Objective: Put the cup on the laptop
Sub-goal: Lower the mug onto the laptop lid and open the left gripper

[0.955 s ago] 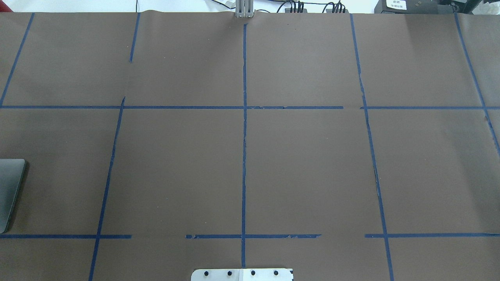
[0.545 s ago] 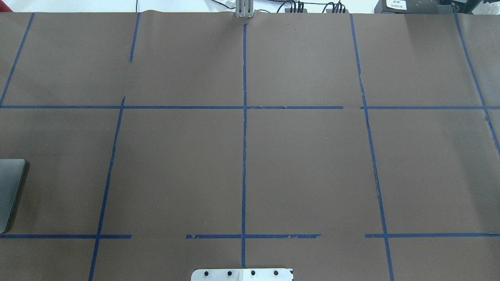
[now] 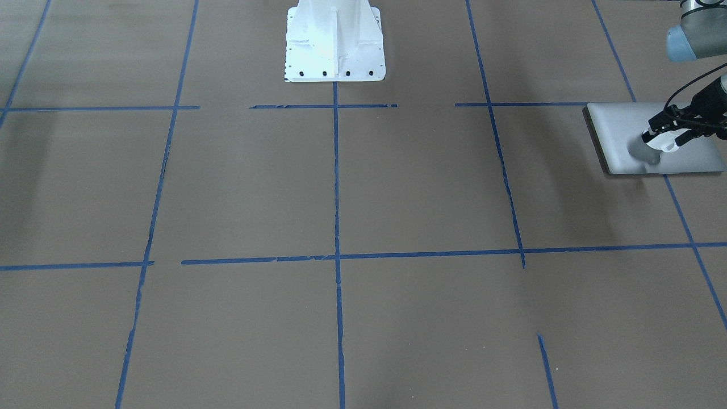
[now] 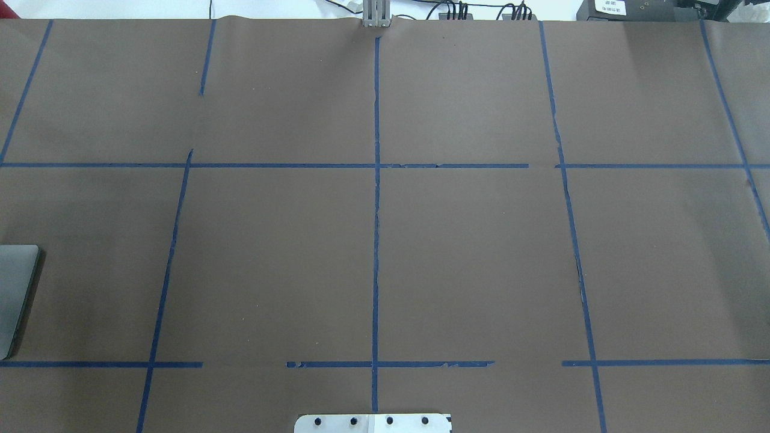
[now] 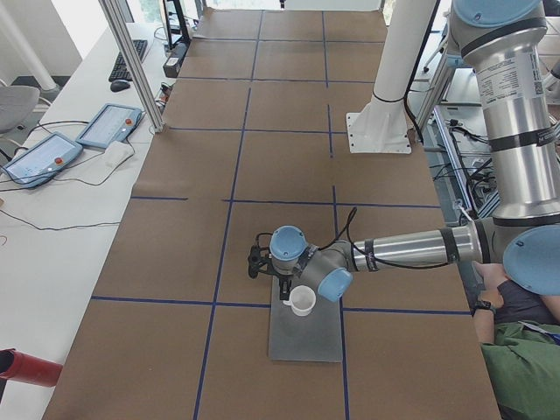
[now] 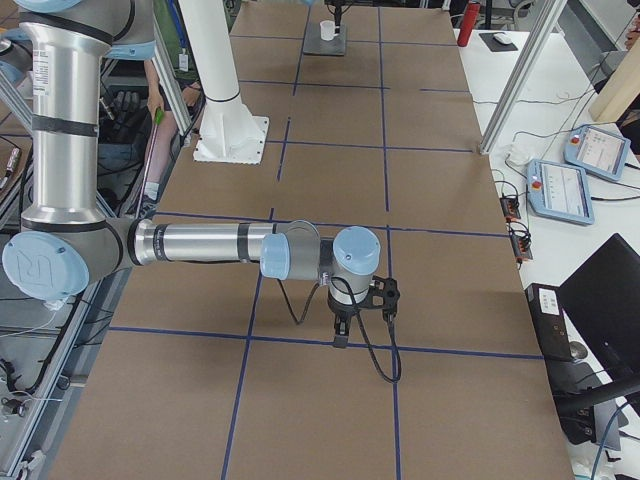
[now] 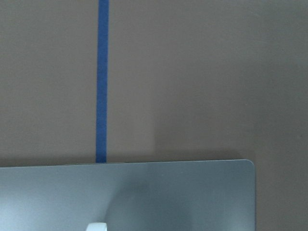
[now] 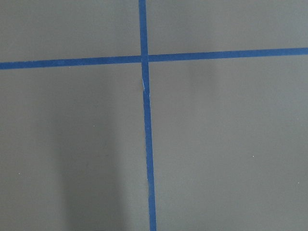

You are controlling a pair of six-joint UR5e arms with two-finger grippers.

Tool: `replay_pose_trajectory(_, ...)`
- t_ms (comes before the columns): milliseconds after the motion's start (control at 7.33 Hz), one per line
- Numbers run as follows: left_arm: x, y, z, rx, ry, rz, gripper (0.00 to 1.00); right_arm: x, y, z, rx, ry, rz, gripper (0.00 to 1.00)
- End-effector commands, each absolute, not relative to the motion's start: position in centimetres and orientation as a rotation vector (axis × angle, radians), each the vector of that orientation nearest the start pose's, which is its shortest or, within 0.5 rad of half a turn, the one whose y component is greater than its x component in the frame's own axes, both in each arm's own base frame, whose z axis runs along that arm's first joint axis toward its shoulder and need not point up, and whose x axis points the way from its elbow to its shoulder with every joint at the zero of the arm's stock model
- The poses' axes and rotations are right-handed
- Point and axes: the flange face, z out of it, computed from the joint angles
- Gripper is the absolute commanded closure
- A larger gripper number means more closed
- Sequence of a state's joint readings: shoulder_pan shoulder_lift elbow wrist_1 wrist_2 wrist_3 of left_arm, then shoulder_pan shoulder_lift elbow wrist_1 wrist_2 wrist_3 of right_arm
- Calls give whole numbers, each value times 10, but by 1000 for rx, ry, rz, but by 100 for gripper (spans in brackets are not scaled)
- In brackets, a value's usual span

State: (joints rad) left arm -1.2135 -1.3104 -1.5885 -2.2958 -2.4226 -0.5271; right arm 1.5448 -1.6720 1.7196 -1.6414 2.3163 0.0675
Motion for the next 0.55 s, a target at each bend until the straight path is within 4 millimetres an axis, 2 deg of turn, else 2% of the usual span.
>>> replay_pose_trajectory(0, 50, -399, 652, 71, 909, 116, 0, 54, -448, 642, -57, -744, 48, 0)
replay_pose_trajectory(273, -9, -439, 620, 121, 866, 131, 0, 54, -448, 642, -57, -744, 48, 0)
replay_pose_trajectory(409, -44, -446, 614, 132, 808, 115, 0, 54, -448, 642, -57, -744, 48, 0)
